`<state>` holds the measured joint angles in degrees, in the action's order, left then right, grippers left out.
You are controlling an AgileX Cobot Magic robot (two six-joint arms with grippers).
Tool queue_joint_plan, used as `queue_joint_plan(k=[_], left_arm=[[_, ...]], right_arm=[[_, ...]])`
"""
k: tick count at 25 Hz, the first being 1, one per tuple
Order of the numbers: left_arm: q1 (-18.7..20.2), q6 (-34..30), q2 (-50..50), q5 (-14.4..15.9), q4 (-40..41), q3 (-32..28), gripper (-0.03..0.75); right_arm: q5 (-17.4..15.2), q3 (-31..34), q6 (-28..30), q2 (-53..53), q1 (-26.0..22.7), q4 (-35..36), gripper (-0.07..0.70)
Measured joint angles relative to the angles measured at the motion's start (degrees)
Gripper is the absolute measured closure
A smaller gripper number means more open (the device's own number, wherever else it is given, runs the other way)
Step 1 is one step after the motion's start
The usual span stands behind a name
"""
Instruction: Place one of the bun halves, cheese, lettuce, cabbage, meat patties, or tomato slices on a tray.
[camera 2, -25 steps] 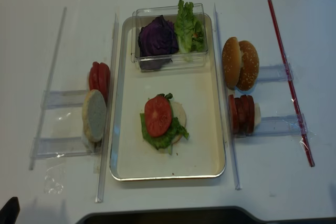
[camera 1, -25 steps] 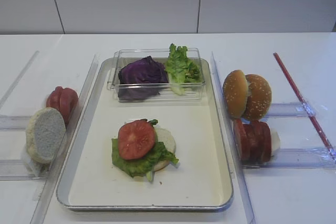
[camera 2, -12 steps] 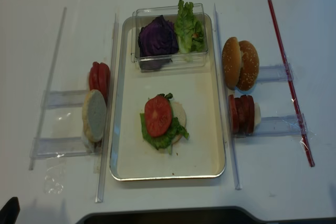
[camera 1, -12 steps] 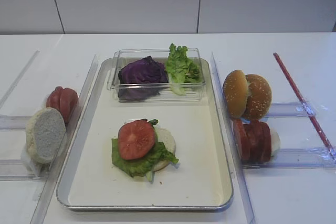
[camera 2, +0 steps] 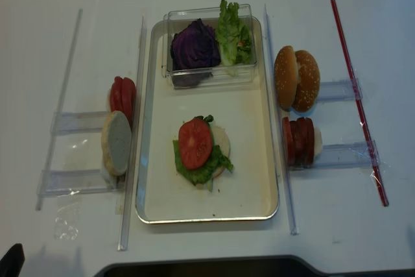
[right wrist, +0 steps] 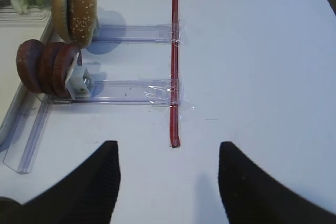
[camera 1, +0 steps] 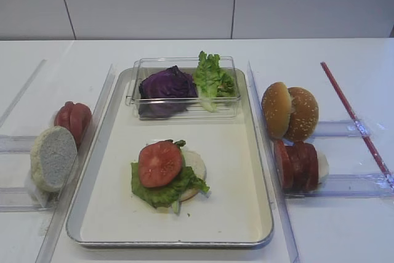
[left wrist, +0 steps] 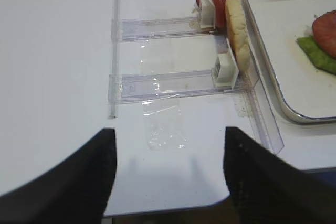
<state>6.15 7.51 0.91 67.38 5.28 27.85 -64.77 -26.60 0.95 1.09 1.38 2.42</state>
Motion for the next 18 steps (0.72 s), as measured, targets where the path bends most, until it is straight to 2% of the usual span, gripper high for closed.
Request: queue_joint_plan(k=[11, 18], left_arm=[[-2.7, 0.0, 0.0, 0.0, 0.0, 0.0, 0.267], [-2.9, 0.0, 0.0, 0.0, 0.0, 0.0, 0.267]], right_arm=[[0.0, 0.0, 0.0, 0.0, 0.0, 0.0, 0.176], [0.0, 0.0, 0.0, 0.0, 0.0, 0.0, 0.176]])
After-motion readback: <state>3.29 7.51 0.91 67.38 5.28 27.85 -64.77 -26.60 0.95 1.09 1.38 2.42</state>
